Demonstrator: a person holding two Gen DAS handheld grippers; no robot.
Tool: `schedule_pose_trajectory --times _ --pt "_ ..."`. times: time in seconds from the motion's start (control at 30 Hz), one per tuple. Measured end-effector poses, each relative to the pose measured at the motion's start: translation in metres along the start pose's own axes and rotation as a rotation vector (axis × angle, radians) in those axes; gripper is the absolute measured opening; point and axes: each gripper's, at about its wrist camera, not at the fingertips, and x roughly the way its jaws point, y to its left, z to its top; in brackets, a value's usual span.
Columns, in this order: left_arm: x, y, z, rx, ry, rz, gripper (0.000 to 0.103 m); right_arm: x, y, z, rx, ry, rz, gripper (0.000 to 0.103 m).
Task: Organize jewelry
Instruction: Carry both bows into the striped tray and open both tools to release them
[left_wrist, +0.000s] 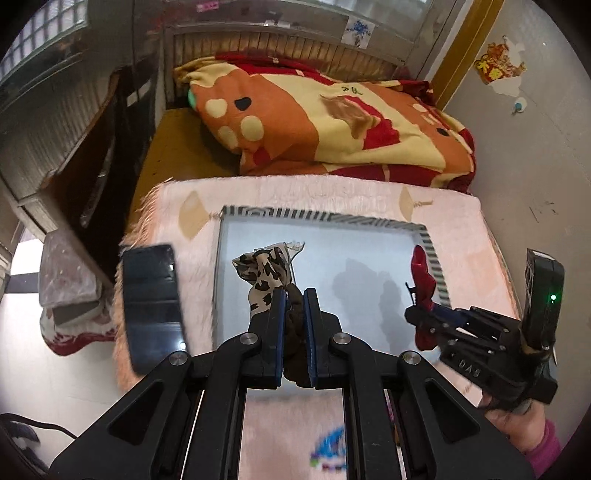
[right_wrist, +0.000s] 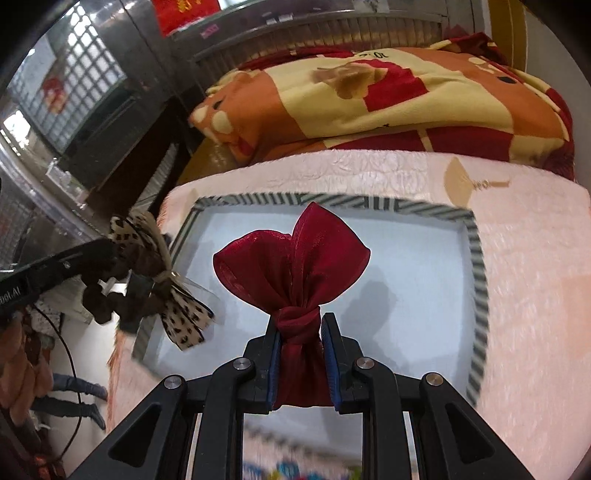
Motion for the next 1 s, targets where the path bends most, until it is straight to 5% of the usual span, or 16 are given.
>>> schedule_pose_trajectory --times 0.3,0.6,0.67,0.7,1.0 --pt "0.068 0.014 0.047 0.000 0.043 -0.034 0.008 0.058 0.010 0.043 0.008 0.083 -0.077 0.020" --pt "0.126 0.041 0.044 -0.012 0.152 0.028 0.008 0.105 0.014 0.052 -0.003 0.160 -0.121 0.021" --pt "0.131 0.043 0.040 -0.003 0.159 0.040 0.008 0.106 0.015 0.054 -0.013 0.154 -0.139 0.034" --pt "0.133 0.044 0.038 -0.002 0.164 0.044 0.008 0.107 0.015 0.055 -0.013 0.158 -0.149 0.050" --pt "0.129 0.056 0.036 -0.016 0.146 0.052 0.016 0.076 -0.007 0.045 0.059 0.124 -0.125 0.054"
